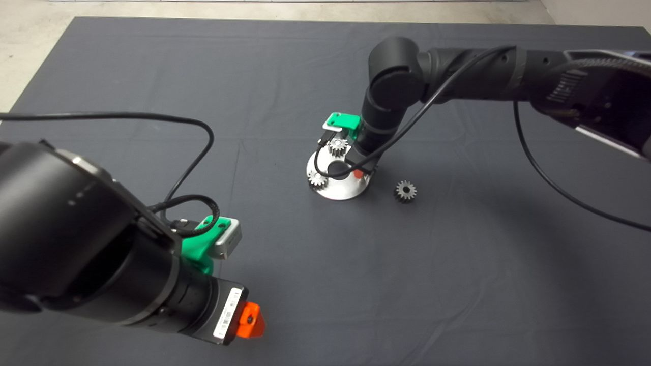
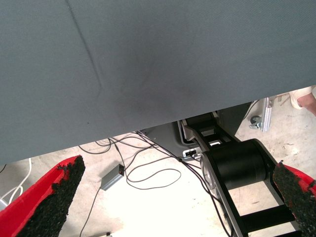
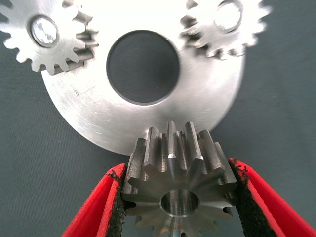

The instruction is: Remove an incorrectly installed larger gear and replace it with the correct smaller gear

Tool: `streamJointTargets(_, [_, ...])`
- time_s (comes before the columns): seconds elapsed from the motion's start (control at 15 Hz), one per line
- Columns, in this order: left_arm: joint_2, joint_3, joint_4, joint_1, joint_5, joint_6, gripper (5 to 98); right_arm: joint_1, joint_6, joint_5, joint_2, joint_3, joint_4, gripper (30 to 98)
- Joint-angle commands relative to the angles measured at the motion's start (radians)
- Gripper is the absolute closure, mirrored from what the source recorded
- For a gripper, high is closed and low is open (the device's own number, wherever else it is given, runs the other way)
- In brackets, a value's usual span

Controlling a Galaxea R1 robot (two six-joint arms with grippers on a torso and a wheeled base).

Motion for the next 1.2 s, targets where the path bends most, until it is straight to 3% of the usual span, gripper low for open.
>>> streamJointTargets(0.0, [-0.002,0.017,-0.02,-0.015,0.002,-0.004,5.4,0.053,0.002,-0.042,-0.041,0.029,-0.007,78.7])
streamJointTargets(0.27, [-0.001,0.017,-0.019,-0.015,0.001,-0.004,5.4,0.05,0.011,-0.046,-0.094,0.008,-0.005,78.9])
streamJointTargets(0.47, [-0.001,0.017,-0.02,-0.015,0.001,-0.004,5.4,0.05,0.013,-0.08,-0.097,-0.07,-0.004,78.9])
streamJointTargets(0.73, [-0.001,0.017,-0.02,-0.015,0.001,-0.004,5.4,0.047,0.013,-0.08,-0.095,-0.186,-0.002,78.9])
streamJointTargets(1.13, [-0.001,0.017,-0.02,-0.015,0.002,-0.004,5.4,0.027,0.017,-0.08,-0.097,-0.281,-0.001,78.9])
